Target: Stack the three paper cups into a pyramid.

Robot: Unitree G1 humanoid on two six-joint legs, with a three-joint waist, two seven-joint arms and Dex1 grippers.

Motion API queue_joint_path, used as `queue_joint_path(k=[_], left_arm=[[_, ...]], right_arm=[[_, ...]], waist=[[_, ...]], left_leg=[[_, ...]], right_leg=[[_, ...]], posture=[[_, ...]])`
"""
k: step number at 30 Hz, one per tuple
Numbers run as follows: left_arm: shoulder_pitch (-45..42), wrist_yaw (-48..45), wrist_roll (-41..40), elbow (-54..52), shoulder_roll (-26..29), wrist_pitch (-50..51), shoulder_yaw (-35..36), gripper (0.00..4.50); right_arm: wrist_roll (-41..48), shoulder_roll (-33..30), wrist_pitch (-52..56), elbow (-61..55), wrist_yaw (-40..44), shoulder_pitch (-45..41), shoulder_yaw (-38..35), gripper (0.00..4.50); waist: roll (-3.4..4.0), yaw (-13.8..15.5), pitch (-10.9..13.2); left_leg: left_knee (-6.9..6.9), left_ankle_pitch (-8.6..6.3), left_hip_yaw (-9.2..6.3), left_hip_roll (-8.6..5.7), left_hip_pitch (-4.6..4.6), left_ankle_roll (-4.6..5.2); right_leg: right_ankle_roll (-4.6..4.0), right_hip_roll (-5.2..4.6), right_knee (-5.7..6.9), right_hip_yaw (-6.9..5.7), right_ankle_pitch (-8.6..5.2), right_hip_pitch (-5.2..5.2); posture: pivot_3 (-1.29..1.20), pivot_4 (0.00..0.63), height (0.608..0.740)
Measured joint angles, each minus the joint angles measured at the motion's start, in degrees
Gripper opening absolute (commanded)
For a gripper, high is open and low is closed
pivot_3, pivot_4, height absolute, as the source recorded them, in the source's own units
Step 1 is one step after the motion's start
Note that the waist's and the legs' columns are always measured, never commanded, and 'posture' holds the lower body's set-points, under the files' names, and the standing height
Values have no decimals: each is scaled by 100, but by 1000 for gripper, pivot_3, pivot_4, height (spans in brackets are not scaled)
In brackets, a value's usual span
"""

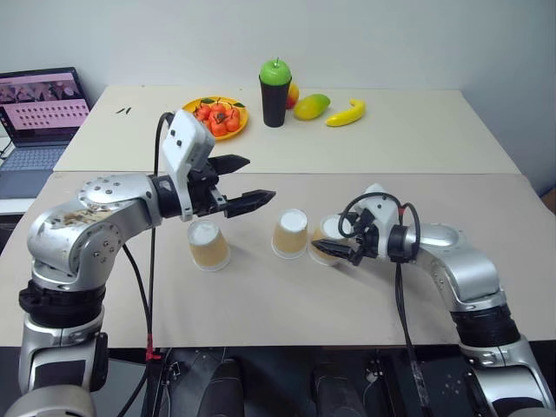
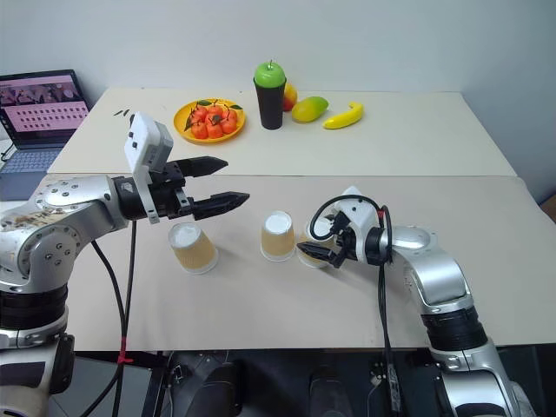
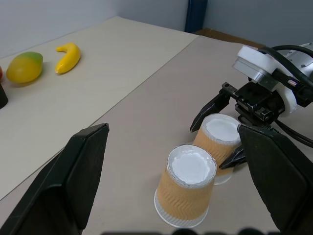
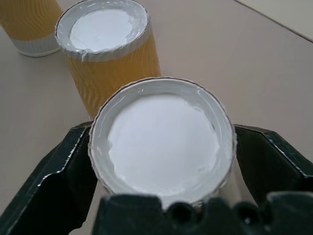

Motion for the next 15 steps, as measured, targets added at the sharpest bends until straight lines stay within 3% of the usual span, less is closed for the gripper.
queue_joint_path(k=[15], left_arm=[[-14, -11, 115, 7, -33, -64, -54, 4500]], right_arm=[[1053, -119, 812, -505, -197, -673, -749, 4426]], waist=[[0, 6, 0]], left_leg=[[0, 0, 0, 0, -1, 0]], right_leg=[[0, 0, 0, 0, 0, -1]], posture=[[0, 150, 735]])
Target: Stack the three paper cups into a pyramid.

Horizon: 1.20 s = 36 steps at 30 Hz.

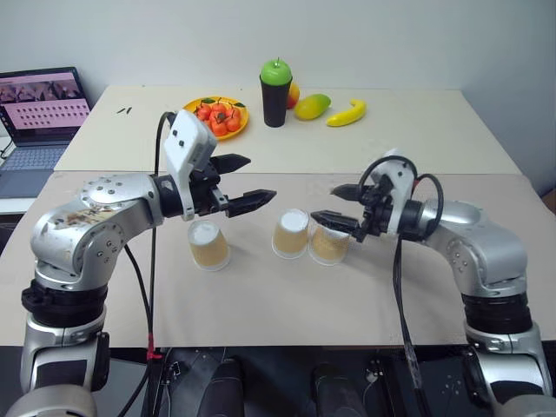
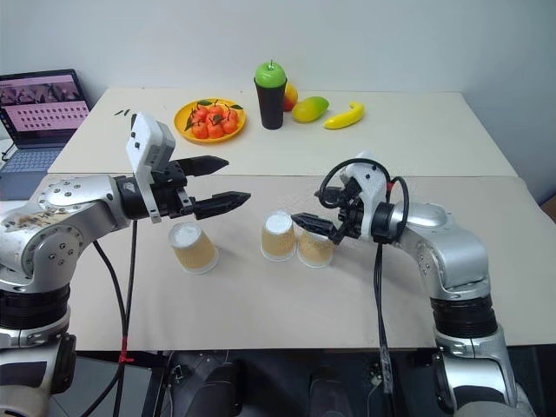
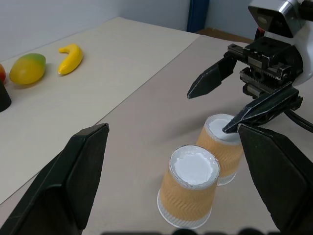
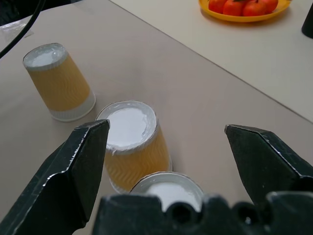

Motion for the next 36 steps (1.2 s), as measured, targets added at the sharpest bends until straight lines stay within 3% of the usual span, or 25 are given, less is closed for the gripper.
queue_joint_path(k=[6, 9, 11, 16, 24, 36], left_arm=[[183, -286, -49, -46, 320, -2, 55, 4500], [802, -630, -41, -155, 874, -103, 411, 4500], [1332, -654, 25, -139, 943, -275, 689, 4500], [2533, -554, 112, -404, 710, -660, 1113, 4500], [4110, 51, 475, -1104, -106, -1503, 1569, 4500], [4433, 388, 1385, -634, -890, -2906, 1265, 4500]], right_arm=[[451, -956, 60, 4, 459, -230, -685, 4426], [606, -1568, 12, -4, 1077, -113, -771, 4426], [675, -1747, -57, 12, 1389, -89, -729, 4426], [943, -1952, -158, 127, 2166, -229, -571, 4426], [894, -2229, -486, 597, 2915, -435, -250, 4426], [930, -2403, -298, 429, 2841, -435, -101, 4426]], waist=[[0, 22, 0], [0, -41, 0], [1, -67, 0], [0, -19, 0], [-1, 63, 0], [-2, 136, -1]], left_leg=[[-5, -2, 0, 0, -3, 3], [-13, -6, 6, 3, 3, 10], [-17, -7, 9, 5, 12, 11], [-6, -7, 15, 6, 8, 10], [-3, -7, 14, 6, 6, 9], [-1, -7, 15, 6, 5, 9]], right_leg=[[-2, 0, -5, -1, -2, -2], [-8, 0, -8, 3, -6, -5], [-13, 0, -2, 5, -9, -3], [-12, -2, -7, 7, -9, 0], [-14, -2, -6, 4, -8, -2], [-14, -2, -8, 4, -8, -2]], posture=[[0, 150, 735], [0, 150, 735], [0, 150, 735], [0, 150, 735], [0, 150, 735], [0, 150, 735]])
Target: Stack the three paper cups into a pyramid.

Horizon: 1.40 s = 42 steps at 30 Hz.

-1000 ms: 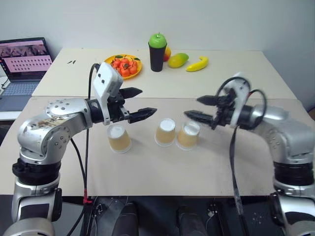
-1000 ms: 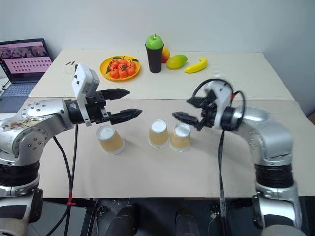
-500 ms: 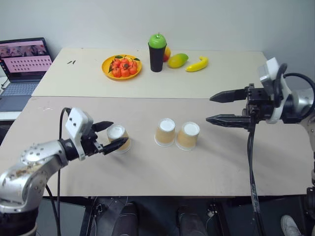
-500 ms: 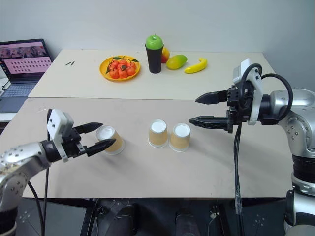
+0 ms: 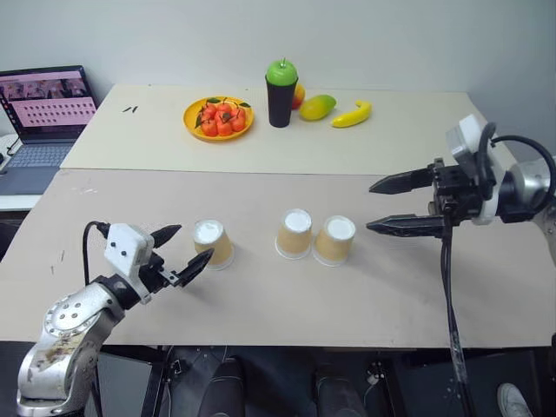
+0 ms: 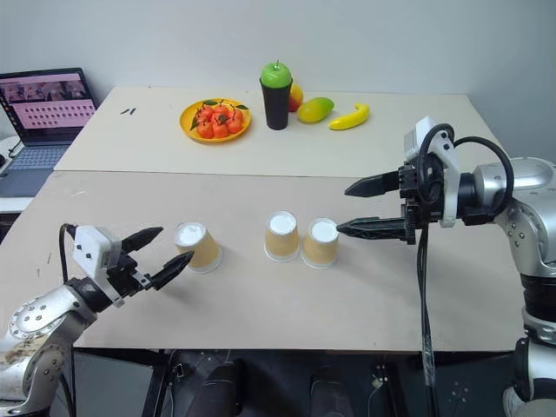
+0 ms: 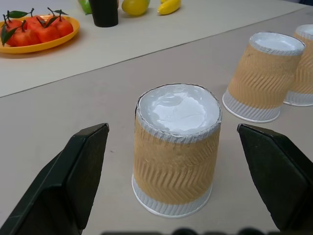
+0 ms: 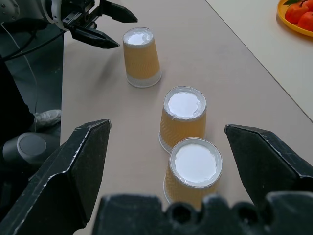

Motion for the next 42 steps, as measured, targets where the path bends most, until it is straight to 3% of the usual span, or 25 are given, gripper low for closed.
queue_joint_path(k=[16, 23, 29, 35, 42], left_arm=[[-546, 353, 633, 838, -702, -869, -706, 4500], [-776, 369, 646, 915, -768, -914, -786, 2617], [-863, 414, 687, 1040, -797, -959, -799, 2617], [-1932, 288, 390, 1065, -587, -319, -873, 2617], [-3925, -674, -1131, 1017, 100, 1324, -994, 2617]], right_arm=[[154, -301, 201, -243, -243, 162, -241, 4426], [206, -313, 226, -365, -411, 303, -337, 4500], [240, -327, 236, -448, -510, 466, -415, 4500], [373, -403, 340, -622, -664, 712, -643, 4500], [733, -432, 558, -1081, -925, 1407, -1257, 4500]], waist=[[-1, 14, -1], [-1, 6, -1], [-1, 12, -1], [-2, 45, -1], [-2, 6, -1]], left_leg=[[2, 0, 0, -1, 0, 0], [2, 0, 0, -1, 0, 0], [2, 0, 0, -1, 0, 0], [8, 1, -6, -2, -6, -1], [5, 1, -11, -4, -7, -1]], right_leg=[[1, 0, 0, -1, 0, 2], [2, 0, 1, 0, 0, 2], [2, 0, 1, 0, 1, 2], [6, 1, 2, -5, 2, 2], [10, 1, 3, -7, 0, 2]], posture=[[0, 150, 735], [0, 150, 735], [0, 150, 735], [0, 150, 735], [0, 150, 735]])
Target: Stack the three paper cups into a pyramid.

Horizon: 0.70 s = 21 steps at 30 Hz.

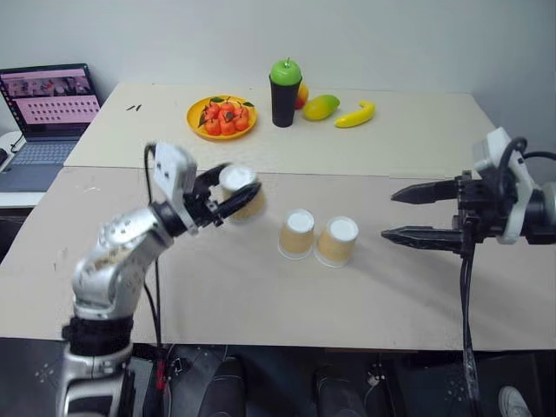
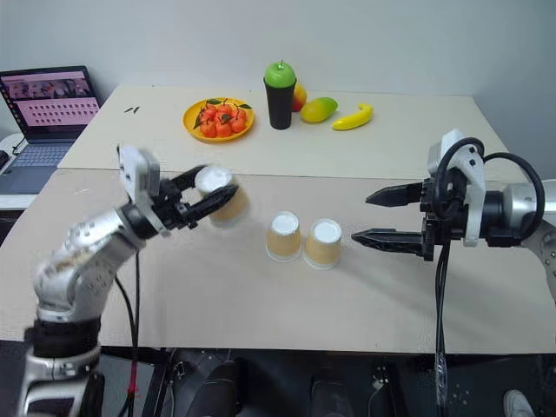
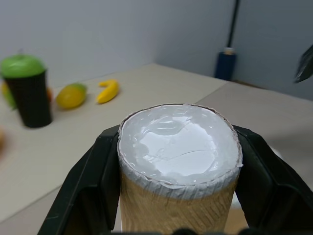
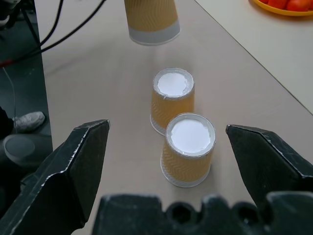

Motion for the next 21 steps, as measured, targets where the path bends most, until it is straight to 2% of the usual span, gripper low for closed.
queue_joint_path(k=[3, 7, 12, 16, 21], left_arm=[[-599, -502, -134, 219, 107, 105, -261, 2617], [-907, -1132, 25, 988, -6, -34, -750, 2617], [-1340, -1680, 390, 1790, -363, -437, -1199, 2617], [-1614, -1772, 709, 2511, -820, -918, -1268, 2617], [-1769, -2043, 930, 2946, -1021, -1200, -1379, 2617]], right_arm=[[152, 27, 99, -127, -221, 267, -179, 4500], [264, 153, 120, -274, -487, 506, -303, 4500], [424, 202, 124, -466, -764, 821, -468, 4500], [583, 335, 169, -814, -1044, 1323, -813, 4500], [646, 419, 202, -1033, -1288, 1745, -986, 4500]], waist=[[1, -25, 0], [1, -34, -1], [1, 11, 0], [0, 27, -1], [0, -9, -1]], left_leg=[[1, 0, 2, 0, 6, 0], [3, 1, 2, 0, 5, 0], [0, 0, 0, -1, -2, 0], [2, 0, -2, -3, -3, 1], [3, 1, -3, -2, -1, 1]], right_leg=[[0, 0, 0, 2, 0, 5], [0, 0, 1, 2, 0, 4], [0, 0, -3, 0, 0, 1], [1, 0, -4, -2, 0, 4], [1, 0, -1, -1, 0, 4]], posture=[[0, 150, 735], [0, 150, 735], [0, 150, 735], [0, 150, 735], [0, 150, 735]])
